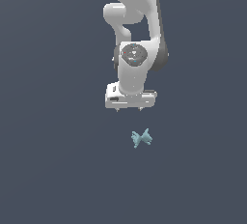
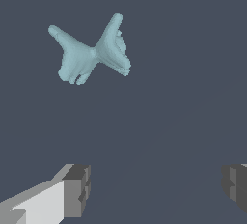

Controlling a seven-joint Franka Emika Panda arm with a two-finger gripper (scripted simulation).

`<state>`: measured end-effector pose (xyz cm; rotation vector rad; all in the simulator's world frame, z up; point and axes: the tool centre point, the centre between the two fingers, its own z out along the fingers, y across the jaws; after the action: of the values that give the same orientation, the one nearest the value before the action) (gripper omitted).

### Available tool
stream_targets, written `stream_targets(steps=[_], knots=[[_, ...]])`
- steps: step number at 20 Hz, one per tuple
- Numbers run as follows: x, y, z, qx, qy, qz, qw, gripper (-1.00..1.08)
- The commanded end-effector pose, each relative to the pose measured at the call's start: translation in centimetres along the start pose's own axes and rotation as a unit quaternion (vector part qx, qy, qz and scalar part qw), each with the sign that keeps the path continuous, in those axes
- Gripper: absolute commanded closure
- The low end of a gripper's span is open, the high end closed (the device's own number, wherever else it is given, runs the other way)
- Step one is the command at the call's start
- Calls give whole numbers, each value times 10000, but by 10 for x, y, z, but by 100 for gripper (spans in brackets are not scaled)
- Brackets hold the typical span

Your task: Pick up the object and move it to a goal position.

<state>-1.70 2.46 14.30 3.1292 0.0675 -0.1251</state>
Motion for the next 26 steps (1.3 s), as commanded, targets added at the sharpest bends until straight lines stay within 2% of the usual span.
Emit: stream_targets(steps=[1,17,26], knots=[[0,0,0,0,0,0,10000,-92],[-1,2,6,-45,-42,-156,9999,-92],[4,0,7,-36,-26,159,9999,-92]])
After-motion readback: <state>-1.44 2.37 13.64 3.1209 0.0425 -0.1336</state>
